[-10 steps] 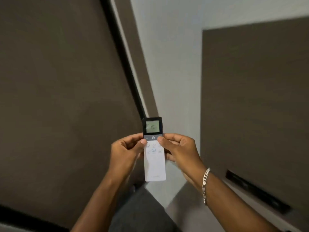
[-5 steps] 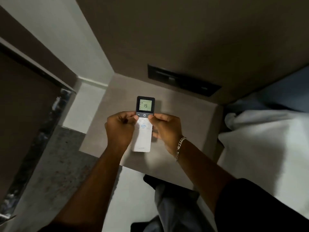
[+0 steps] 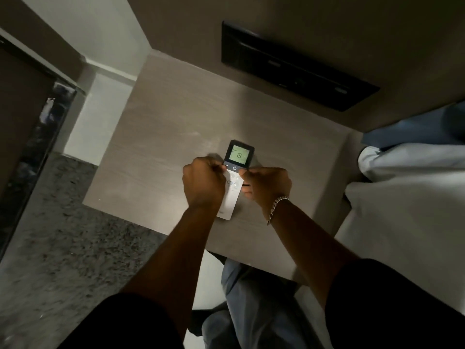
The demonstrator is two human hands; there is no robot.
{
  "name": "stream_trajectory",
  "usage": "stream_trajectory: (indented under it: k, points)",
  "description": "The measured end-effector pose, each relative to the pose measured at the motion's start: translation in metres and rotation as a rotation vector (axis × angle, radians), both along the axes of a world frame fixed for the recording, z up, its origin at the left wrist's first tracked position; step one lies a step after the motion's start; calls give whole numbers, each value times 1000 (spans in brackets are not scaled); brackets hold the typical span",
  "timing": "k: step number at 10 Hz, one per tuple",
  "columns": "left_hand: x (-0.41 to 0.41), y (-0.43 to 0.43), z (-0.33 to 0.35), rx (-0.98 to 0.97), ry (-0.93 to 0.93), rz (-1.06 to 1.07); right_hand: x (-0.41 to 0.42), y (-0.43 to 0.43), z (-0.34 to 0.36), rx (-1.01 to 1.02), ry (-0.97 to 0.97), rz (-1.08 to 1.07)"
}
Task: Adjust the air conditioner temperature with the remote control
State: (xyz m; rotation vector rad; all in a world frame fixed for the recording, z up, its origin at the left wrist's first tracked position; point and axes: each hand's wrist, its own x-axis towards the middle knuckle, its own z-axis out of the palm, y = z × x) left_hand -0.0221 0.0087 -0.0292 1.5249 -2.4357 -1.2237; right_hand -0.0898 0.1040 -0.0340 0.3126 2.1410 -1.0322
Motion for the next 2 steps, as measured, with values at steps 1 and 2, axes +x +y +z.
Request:
stream_trajectory:
  k: [1,2]
  points:
    - [2,-4,6,10,57,-91,-5,-2,-3,14,-20,-39]
    - [14,-8,18,10,106,-89,0,-3,5,44,-1,-47]
